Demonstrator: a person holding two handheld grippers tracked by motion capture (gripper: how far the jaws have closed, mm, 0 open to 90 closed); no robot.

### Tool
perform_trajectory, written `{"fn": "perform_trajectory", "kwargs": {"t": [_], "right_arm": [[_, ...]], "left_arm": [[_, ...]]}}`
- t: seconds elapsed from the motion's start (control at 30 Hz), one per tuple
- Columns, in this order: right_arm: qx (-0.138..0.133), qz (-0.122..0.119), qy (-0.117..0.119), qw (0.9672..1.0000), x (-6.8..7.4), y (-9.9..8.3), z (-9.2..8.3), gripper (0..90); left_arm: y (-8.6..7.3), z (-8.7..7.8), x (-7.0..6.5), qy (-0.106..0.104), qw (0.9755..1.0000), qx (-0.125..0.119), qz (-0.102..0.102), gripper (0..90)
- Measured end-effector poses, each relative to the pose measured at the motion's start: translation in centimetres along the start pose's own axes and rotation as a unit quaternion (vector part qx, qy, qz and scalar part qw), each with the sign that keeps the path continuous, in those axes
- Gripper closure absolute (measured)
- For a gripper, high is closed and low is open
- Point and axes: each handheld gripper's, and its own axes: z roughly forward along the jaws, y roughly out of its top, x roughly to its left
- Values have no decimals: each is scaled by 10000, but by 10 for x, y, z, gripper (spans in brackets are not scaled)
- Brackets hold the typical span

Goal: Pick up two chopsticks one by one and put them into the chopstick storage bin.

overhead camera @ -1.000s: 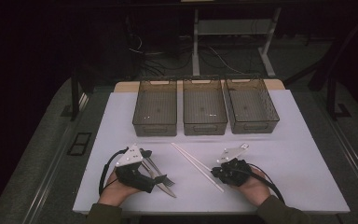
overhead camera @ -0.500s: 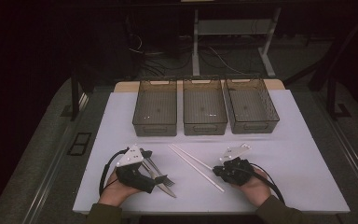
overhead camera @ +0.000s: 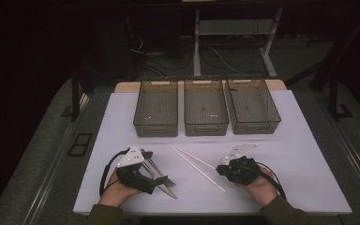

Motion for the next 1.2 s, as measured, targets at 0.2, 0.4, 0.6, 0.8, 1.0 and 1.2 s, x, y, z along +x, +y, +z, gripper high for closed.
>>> {"fn": "perform_trajectory", "kwargs": {"t": [0.2, 0.4, 0.6, 0.8, 1.0, 1.2], "right_arm": [[-131, 33, 152, 9998, -1, 1, -7, 843], [-237, 81, 181, 9995, -4, 1, -13, 843], [-395, 144, 255, 9988, -8, 1, -23, 843], [-525, 195, 286, 9980, -10, 1, -32, 843], [-599, 252, 258, 9976, -16, 2, -37, 843], [-699, 270, 220, 9969, -23, 13, -38, 843]], "left_arm": [[0, 0, 0, 4, 10000, -37, -13, 0], [0, -1, 1, 4, 10000, -27, -9, 0], [-1, 0, 2, 27, 10000, -54, -30, 0], [-3, 0, 3, 6, 10000, -48, -9, 0], [-4, 2, 5, 14, 10000, -85, -6, 0], [-4, 4, 5, 13, 10000, -39, -13, 0]]}}
